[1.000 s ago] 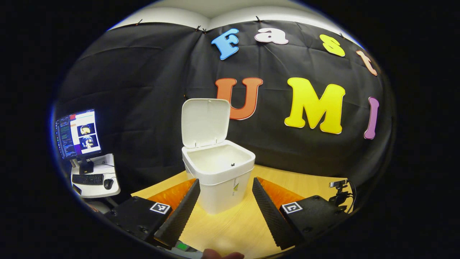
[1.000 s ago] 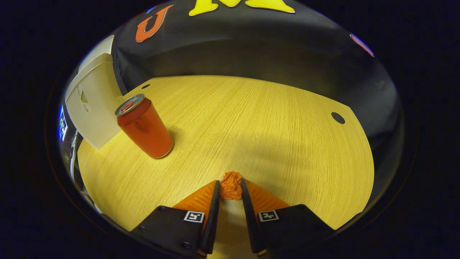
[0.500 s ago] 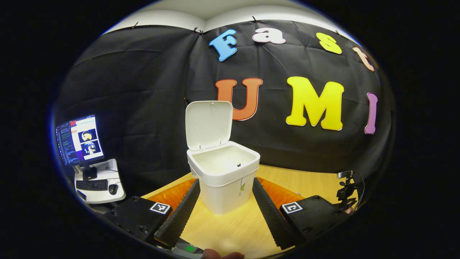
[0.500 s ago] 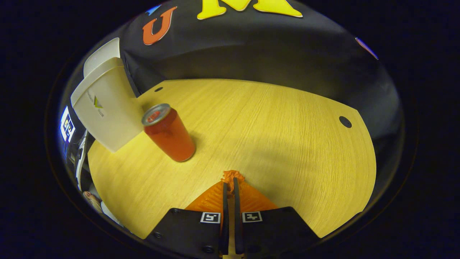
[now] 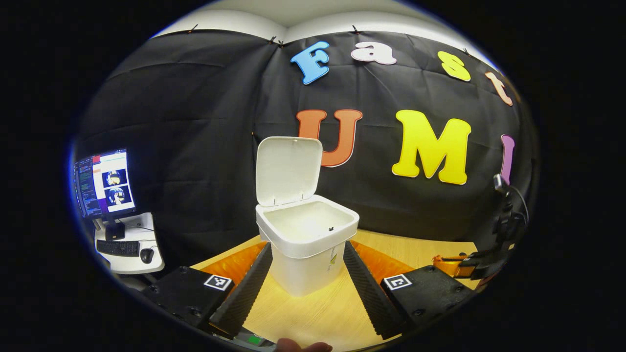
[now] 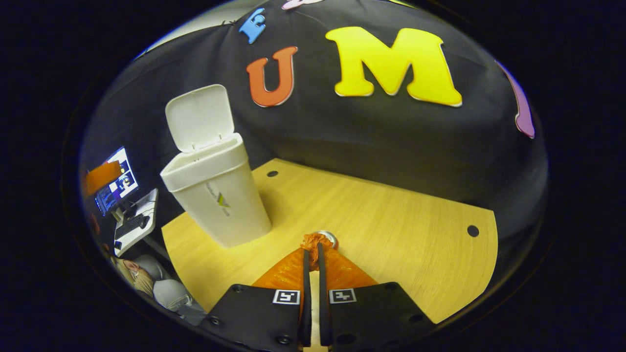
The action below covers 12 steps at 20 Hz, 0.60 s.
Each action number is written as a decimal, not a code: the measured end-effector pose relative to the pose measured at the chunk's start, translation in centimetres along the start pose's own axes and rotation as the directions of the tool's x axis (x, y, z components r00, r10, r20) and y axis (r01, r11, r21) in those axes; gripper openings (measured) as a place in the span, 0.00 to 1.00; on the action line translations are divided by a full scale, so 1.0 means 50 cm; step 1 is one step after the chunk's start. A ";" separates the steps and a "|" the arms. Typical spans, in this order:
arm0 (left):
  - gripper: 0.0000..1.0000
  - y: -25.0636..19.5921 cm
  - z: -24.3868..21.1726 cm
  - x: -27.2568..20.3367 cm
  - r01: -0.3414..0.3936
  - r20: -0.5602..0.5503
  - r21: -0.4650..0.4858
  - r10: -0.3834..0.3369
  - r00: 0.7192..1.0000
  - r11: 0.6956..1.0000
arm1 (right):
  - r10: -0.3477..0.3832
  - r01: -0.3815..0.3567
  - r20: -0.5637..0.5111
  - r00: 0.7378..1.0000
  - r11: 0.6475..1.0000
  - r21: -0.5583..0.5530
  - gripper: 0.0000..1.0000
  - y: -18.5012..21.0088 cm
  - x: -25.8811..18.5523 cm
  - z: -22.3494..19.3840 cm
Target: Press the lid of the desktop garbage bin to open it, pick up the crumpled paper on the desktop and throw it into the bin, then pick up the pop can on the desktop and drop it into the bin, and finally close the garbage bin lid.
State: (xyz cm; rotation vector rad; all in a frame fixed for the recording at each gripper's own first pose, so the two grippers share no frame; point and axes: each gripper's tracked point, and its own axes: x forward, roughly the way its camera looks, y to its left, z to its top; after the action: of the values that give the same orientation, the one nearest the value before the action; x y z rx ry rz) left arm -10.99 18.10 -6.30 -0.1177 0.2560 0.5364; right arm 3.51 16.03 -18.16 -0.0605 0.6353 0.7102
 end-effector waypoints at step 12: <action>0.96 0.168 0.000 0.007 -0.104 0.007 -0.060 0.105 0.994 0.993 | 0.186 -0.165 0.121 0.975 0.972 -0.165 0.07 0.311 0.140 0.242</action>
State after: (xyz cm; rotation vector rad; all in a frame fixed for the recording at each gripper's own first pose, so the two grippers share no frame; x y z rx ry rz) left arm -15.06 25.43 -6.74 -0.1596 0.2368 0.6491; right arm 4.17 35.22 -9.85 -0.0982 0.4580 0.9265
